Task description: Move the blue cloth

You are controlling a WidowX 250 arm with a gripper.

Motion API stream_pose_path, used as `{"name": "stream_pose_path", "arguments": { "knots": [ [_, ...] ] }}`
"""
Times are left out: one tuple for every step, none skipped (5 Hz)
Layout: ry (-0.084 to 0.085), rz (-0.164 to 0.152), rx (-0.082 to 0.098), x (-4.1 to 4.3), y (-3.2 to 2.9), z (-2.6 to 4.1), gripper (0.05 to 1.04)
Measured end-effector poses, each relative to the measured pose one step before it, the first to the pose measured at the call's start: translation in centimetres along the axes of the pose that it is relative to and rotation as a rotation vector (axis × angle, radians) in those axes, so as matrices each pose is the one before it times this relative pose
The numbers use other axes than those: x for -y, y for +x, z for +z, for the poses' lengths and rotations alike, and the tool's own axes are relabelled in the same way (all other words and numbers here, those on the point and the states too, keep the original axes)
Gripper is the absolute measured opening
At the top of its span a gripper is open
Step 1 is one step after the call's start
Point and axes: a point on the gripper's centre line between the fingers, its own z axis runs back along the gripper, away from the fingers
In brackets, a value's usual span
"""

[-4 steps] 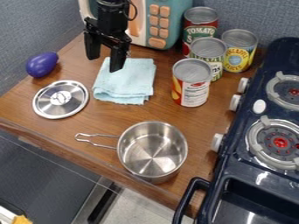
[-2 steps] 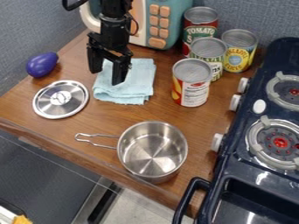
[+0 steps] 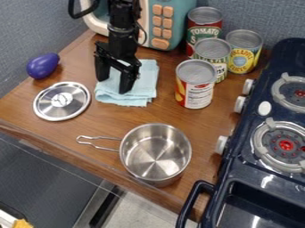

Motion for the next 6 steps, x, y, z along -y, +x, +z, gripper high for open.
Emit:
{"name": "stream_pose_path", "arguments": {
  "knots": [
    [-0.0123, 0.0141, 0.0061, 0.318, -0.044, -0.376, 0.999],
    [-0.0278, 0.0372, -0.0204, 0.173, -1.428, -0.625, 0.997],
    [0.0445, 0.0156, -0.0636, -0.198, -3.51, -0.848, 0.999],
    [-0.0188, 0.0296, -0.0506, -0.183, -3.369, -0.903, 0.999],
    [-0.0102, -0.0085, -0.0498, 0.282, -2.237, -0.666, 0.999],
    [-0.0135, -0.0076, -0.0116, -0.022, -0.956, -0.35, 0.999]
  ]
}}
